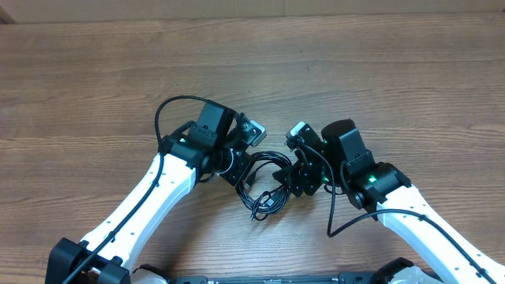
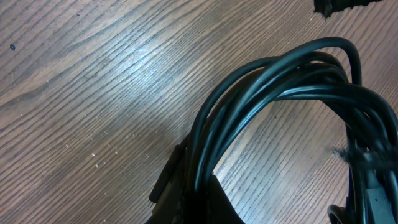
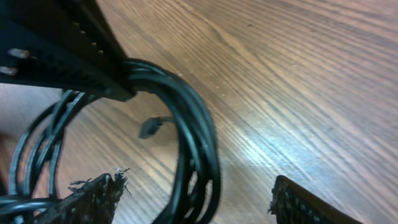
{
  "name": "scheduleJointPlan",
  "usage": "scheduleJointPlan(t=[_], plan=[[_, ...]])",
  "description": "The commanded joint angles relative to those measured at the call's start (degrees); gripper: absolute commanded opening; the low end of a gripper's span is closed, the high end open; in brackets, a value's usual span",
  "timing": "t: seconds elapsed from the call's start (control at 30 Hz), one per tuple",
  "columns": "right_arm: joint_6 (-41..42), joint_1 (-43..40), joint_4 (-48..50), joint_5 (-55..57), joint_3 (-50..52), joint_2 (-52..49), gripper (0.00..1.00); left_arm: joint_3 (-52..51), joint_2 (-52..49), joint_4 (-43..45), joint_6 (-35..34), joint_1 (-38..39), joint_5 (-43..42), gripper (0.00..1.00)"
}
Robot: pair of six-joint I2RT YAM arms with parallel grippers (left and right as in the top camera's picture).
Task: Untangle cables
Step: 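Grasp the coil's right side with the right gripper, holding with left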
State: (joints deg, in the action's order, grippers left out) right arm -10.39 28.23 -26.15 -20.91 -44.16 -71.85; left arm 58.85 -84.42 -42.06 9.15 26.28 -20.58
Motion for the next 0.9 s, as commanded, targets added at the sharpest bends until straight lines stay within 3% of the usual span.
scheduleJointPlan(t=[0.0,0.3,0.37,0.57,0.87], plan=[[0.0,0.2,0.2,2.4,-1.8,-0.1,0.73,0.5,0.9,0.3,-0.6,0.4,-1.3,0.04],[-0.4,0.2,-0.9,2.9,-1.8,-0.1,0.55,0.5,0.9,0.4,-0.6,0.4,0.7,0.04],[-0.4,0.2,-0.9,2.9,-1.8,-0.1,0.35,0.5,0.9,0.5,-0.6,0.4,0.6,0.04],[-0.4,0.2,-0.9,2.9,-1.8,-0.1,0.05,0.5,0.9,0.5,-0.6,0.4,0.6,0.04],[-0.4,0.2,-1.4,2.9,-1.8,-0.1,0.04,0.5,0.9,0.9,-1.7,0.4,0.7,0.04]])
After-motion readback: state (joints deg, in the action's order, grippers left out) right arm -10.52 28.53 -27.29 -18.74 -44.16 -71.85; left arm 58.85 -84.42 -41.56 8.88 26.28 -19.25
